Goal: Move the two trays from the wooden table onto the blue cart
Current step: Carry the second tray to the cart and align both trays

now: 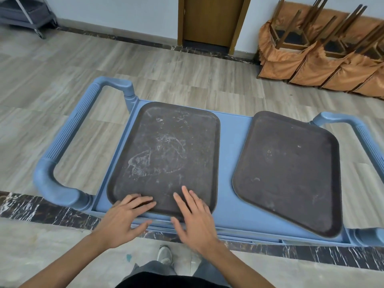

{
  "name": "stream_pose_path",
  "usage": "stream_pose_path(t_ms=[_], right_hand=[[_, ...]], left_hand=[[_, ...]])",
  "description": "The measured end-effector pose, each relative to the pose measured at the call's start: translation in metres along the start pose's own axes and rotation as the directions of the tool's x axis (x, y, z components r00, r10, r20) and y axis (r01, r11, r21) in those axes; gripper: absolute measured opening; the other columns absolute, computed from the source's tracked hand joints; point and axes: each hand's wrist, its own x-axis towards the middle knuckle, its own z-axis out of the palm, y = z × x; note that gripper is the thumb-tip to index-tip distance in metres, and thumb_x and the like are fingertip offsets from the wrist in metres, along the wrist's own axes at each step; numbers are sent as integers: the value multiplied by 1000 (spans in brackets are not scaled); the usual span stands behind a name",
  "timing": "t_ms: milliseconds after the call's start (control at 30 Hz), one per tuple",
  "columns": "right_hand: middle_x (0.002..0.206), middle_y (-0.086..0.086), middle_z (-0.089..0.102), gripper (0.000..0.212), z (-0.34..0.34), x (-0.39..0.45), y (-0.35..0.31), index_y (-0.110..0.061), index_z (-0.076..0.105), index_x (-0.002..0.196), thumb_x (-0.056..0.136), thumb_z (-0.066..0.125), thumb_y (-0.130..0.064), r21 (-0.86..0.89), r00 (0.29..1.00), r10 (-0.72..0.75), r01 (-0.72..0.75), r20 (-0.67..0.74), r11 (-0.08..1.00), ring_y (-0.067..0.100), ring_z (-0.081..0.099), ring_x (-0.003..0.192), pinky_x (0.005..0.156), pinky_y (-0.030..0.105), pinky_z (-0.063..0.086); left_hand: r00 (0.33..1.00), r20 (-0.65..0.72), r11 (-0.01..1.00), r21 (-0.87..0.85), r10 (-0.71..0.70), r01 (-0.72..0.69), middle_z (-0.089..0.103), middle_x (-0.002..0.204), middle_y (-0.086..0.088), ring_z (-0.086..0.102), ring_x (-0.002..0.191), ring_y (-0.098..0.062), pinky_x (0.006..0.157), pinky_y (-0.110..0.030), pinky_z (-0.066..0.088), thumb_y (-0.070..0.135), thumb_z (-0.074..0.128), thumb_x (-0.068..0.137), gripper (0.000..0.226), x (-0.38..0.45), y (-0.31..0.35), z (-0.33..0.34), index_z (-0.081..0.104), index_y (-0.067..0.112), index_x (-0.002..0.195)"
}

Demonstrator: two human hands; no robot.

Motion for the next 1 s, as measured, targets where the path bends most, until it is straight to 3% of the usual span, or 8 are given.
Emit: stream_pose_path(t_ms=[67, 167, 300, 567, 700, 1000], right_hand=[[168, -6, 0, 62, 9, -3, -8, -40, 10, 158, 101, 25, -60, -18, 997, -9, 10, 74, 1000, 20, 7, 154, 122, 45, 13], [165, -3, 22, 56, 14, -7, -20, -38, 24, 157, 103, 27, -52, -127, 997, -29, 39, 74, 991, 25, 25, 150, 119, 52, 25], [154, -1, 46, 48, 20, -10, -25, -35, 39, 152, 104, 35, -41, -210, 996, -76, 83, 37, 974, 25, 44, 141, 111, 50, 41], [150, -1, 51, 69, 26, -11, -28, -35, 42, 148, 87, 72, -24, -194, 993, -64, 82, 96, 978, 28, 46, 139, 108, 52, 44], [146, -2, 56, 71, 25, -13, -30, -34, 49, 143, 80, 75, -15, -189, 994, -58, 75, 94, 979, 28, 49, 137, 106, 53, 45], [142, -4, 59, 70, 27, -18, -32, -35, 55, 137, 76, 78, -11, -189, 997, -70, 74, 27, 979, 27, 53, 134, 104, 51, 48]], left_hand=[[1000, 17, 1000, -16, -18, 18, 41, 147, 26, 35, 136, -6, 108, -34, 35, 67, 38, 92, 60, -12, 2, 8, 36, 42, 147], [1000, -15, 1000, 21, -11, 11, 45, 147, 22, 40, 135, -11, 113, -35, 25, 66, 39, 92, 64, -24, 5, 19, 33, 37, 149], [998, -60, 999, 20, -31, 32, 50, 143, 19, 45, 130, -12, 111, -36, 30, 62, 41, 91, 61, -27, 4, 24, 38, 36, 147], [994, -93, 998, 17, -65, 67, 55, 137, 21, 50, 123, -12, 102, -33, 34, 41, 44, 97, 48, -36, 0, 32, 40, 40, 145], [989, -120, 995, 44, -83, 89, 59, 133, 20, 54, 116, -13, 94, -32, 35, 26, 47, 92, 50, -39, 5, 35, 47, 39, 141], [972, -216, 994, 44, -89, 101, 66, 122, 17, 60, 103, -17, 84, -33, 40, 18, 46, 87, 49, -42, 14, 38, 60, 34, 132]])
